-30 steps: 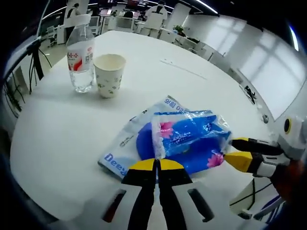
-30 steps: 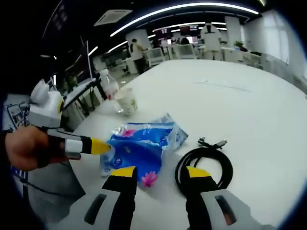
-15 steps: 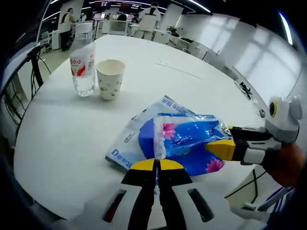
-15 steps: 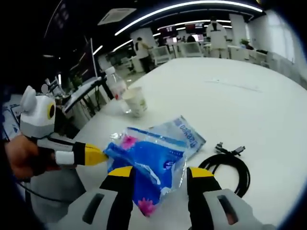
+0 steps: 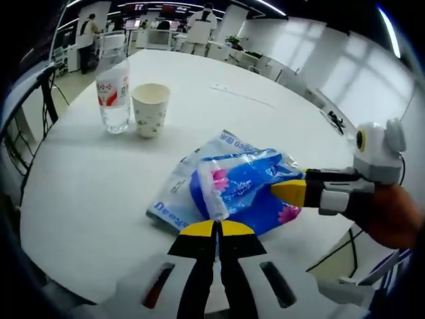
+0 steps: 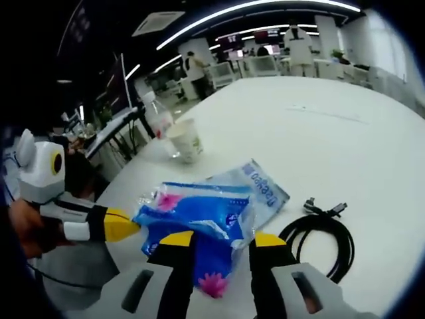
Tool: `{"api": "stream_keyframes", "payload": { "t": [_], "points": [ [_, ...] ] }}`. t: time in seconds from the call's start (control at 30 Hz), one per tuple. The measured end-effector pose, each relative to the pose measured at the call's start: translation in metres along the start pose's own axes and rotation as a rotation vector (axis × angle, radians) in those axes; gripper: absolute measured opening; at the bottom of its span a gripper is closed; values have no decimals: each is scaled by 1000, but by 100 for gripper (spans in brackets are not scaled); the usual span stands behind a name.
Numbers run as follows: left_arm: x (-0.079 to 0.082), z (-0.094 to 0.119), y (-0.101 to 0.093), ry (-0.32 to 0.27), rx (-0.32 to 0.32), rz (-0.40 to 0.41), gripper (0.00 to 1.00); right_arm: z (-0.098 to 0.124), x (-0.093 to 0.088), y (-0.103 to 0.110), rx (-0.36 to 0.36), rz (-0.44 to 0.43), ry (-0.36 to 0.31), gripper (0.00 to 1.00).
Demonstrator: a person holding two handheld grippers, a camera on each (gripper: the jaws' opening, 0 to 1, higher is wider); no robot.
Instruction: Arrange the tabletop items into an orderly group along one side of the table until the central work area is clear of visible clutter.
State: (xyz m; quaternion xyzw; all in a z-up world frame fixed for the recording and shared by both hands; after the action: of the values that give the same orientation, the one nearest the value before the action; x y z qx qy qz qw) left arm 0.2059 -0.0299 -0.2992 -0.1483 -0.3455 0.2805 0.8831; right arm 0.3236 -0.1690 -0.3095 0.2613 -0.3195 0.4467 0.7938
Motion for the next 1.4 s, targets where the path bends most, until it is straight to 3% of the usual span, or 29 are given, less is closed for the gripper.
{"api": "stream_keyframes", "payload": {
  "t": [0.6, 1.07, 1.4],
  "points": [
    [7, 2, 1, -4, 0, 11, 0, 1, 3, -9, -33, -36, -14, 0],
    [5, -3, -3, 8, -18, -7, 0, 12, 0, -12, -62, -63, -31, 0],
    [-3, -12, -14, 41, -49, -43, 0, 19, -15, -22, -94, -104, -27, 0]
  ]
}}
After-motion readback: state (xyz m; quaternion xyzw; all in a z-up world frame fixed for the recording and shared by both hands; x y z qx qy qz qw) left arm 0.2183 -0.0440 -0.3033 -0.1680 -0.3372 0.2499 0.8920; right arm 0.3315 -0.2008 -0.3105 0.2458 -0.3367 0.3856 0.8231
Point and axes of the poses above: the point that each gripper's makers call its tool centre point, and the gripper's own axes: z roughly backward along the fingers, y roughly to its left, x roughly out of its top, the point moved 8 cm from there along z, roughly backward along the fingers, and after that the axes turned 13 degrees about z, right-handed, at the moved point
